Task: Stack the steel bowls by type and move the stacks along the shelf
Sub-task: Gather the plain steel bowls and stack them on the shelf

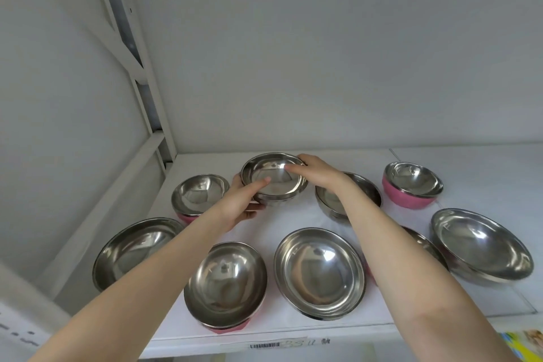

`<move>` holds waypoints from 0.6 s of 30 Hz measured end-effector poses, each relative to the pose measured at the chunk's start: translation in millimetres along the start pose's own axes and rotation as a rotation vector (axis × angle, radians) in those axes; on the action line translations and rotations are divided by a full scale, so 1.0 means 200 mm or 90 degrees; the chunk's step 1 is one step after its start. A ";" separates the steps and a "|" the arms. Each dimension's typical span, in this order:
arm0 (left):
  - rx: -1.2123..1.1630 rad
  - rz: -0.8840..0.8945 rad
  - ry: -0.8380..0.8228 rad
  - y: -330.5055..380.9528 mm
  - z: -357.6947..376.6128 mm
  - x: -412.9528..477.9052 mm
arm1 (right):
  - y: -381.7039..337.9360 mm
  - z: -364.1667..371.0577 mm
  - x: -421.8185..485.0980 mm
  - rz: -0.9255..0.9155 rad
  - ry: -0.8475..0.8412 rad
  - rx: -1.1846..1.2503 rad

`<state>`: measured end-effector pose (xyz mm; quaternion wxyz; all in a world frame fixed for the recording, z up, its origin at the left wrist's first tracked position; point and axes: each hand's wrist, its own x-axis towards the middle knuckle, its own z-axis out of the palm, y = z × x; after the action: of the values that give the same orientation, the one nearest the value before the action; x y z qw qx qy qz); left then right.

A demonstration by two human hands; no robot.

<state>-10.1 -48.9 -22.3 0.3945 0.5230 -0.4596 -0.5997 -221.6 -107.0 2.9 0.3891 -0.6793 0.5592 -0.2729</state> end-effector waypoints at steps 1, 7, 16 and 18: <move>0.002 0.003 0.002 0.01 0.00 -0.01 | -0.01 -0.01 -0.02 -0.008 0.005 0.022; 0.024 0.023 -0.002 0.12 -0.01 -0.09 | -0.10 -0.04 -0.15 -0.026 0.023 0.125; 0.059 0.032 -0.029 0.24 0.09 -0.22 | -0.13 -0.14 -0.40 -0.033 0.057 0.192; 0.067 0.031 -0.028 0.26 0.16 -0.26 | -0.11 -0.18 -0.45 -0.031 0.070 0.193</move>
<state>-34.7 -8.6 41.6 0.3705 0.5182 -0.5120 -0.5762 -259.4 -25.7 47.2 0.4493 -0.6099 0.5155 -0.4007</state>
